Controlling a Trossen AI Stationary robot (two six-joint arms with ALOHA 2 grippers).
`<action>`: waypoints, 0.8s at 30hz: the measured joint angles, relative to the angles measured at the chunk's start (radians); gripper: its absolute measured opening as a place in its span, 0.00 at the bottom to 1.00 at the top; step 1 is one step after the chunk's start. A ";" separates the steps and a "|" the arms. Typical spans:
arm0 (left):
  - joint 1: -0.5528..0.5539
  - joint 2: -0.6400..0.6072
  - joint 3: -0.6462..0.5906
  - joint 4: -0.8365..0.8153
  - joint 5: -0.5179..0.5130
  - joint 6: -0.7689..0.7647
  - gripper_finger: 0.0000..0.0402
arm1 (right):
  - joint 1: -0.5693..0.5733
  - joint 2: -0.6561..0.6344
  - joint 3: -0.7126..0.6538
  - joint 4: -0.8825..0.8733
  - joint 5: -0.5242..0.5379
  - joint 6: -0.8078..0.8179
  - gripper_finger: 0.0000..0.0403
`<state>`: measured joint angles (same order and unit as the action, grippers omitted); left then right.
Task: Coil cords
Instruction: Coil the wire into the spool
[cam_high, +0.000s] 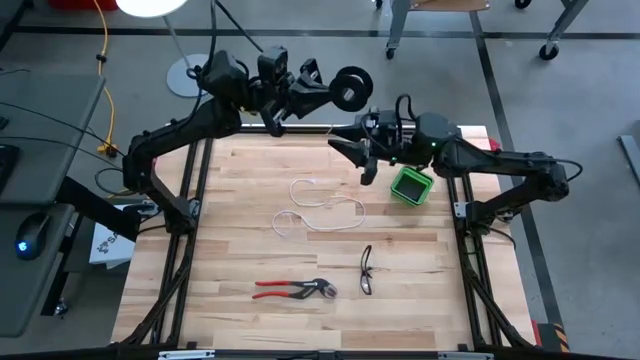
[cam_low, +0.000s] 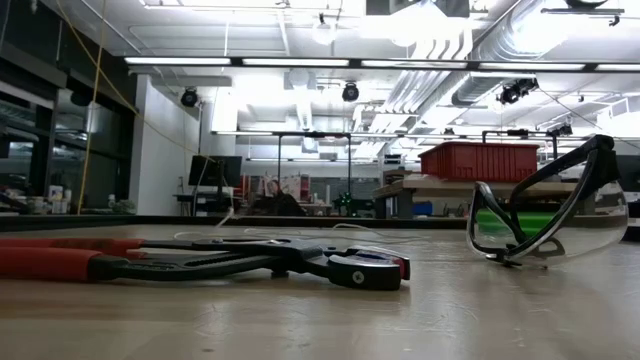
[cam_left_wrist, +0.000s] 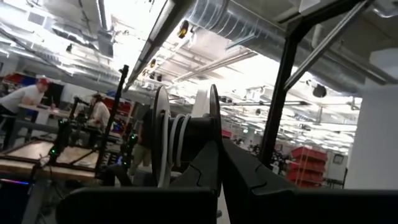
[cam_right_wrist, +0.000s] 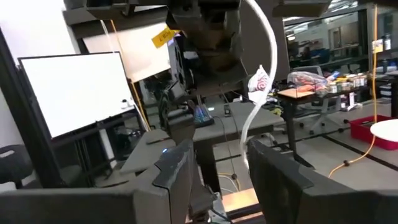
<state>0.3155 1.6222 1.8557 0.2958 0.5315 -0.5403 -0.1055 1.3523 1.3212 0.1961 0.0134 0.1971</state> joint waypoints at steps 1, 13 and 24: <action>-0.005 0.000 0.000 -0.001 -0.011 0.002 0.00 | 0.000 0.000 0.000 0.000 -0.001 0.003 0.36; -0.043 0.000 0.000 0.000 -0.095 0.049 0.00 | 0.000 0.001 0.000 -0.003 -0.006 0.012 0.36; -0.042 0.000 0.000 -0.014 -0.097 0.055 0.00 | 0.002 0.001 0.000 0.004 -0.015 0.008 0.12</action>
<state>0.2734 1.6224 1.8557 0.2814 0.4347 -0.4854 -0.1036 1.3529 1.3212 0.2004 -0.0017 0.2047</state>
